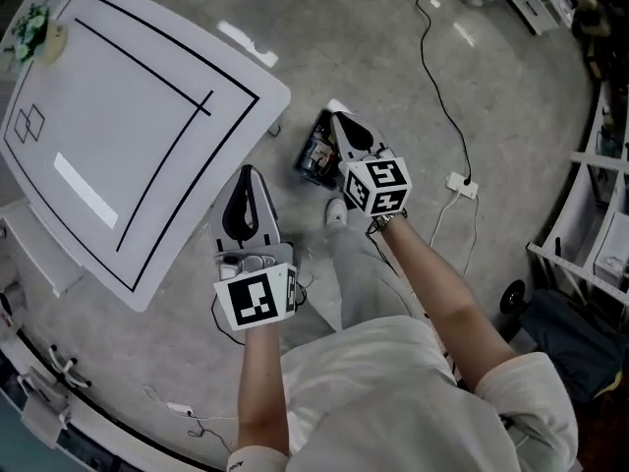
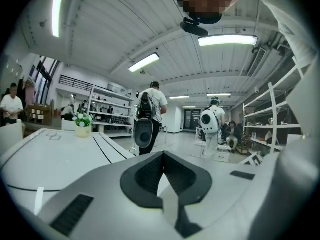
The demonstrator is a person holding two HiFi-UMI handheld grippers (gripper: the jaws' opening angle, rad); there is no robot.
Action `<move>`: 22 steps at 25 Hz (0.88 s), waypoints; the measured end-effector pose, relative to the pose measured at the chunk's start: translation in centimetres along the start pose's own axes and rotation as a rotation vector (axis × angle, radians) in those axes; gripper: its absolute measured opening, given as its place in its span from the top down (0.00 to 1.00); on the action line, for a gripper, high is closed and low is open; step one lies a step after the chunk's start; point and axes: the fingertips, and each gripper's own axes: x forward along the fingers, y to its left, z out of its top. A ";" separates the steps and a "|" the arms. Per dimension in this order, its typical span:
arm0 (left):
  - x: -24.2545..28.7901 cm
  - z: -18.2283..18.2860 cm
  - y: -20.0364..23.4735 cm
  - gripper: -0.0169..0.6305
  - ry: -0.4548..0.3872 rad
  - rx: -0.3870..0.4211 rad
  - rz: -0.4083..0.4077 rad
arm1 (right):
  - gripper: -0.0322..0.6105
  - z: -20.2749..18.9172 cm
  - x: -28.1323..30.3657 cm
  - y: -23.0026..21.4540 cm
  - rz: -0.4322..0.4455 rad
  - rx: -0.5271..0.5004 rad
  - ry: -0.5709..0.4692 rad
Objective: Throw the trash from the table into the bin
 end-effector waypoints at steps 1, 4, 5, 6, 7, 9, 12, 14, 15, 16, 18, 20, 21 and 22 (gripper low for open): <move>-1.1 1.3 1.0 0.97 -0.018 -0.002 0.022 | 0.94 2.3 -0.7 1.6 0.030 -0.003 -0.032; -4.5 5.1 4.2 0.97 -0.089 -0.002 0.129 | 0.94 9.3 -2.2 6.7 0.156 -0.060 -0.133; -5.7 6.3 5.2 0.97 -0.112 -0.003 0.174 | 0.94 11.5 -2.7 8.5 0.205 -0.082 -0.165; -7.1 7.5 6.3 0.97 -0.131 -0.007 0.217 | 0.94 13.5 -3.3 10.4 0.255 -0.102 -0.191; -8.5 8.6 7.4 0.97 -0.147 -0.015 0.257 | 0.94 15.2 -3.8 12.4 0.302 -0.119 -0.213; -11.4 10.6 9.3 0.97 -0.174 -0.035 0.326 | 0.94 17.9 -5.2 16.3 0.384 -0.147 -0.239; -15.9 12.9 11.1 0.97 -0.193 -0.044 0.397 | 0.94 20.7 -7.9 21.8 0.485 -0.177 -0.265; -18.7 14.2 12.2 0.97 -0.200 -0.047 0.446 | 0.94 22.2 -9.7 25.6 0.550 -0.187 -0.283; -19.8 14.9 12.8 0.97 -0.208 -0.050 0.474 | 0.94 23.0 -10.4 27.5 0.583 -0.197 -0.294; -20.8 15.6 13.3 0.97 -0.219 -0.052 0.500 | 0.94 23.7 -11.0 29.5 0.618 -0.210 -0.305; -22.5 17.1 14.3 0.97 -0.243 -0.053 0.544 | 0.94 25.0 -12.1 33.3 0.688 -0.246 -0.325; -23.8 18.4 15.0 0.97 -0.258 -0.048 0.571 | 0.94 25.8 -13.4 36.9 0.749 -0.292 -0.334; -24.3 18.9 15.3 0.97 -0.262 -0.041 0.579 | 0.94 25.9 -14.0 38.4 0.775 -0.313 -0.332; -24.9 19.3 15.6 0.97 -0.265 -0.035 0.585 | 0.94 25.9 -14.5 39.9 0.799 -0.327 -0.326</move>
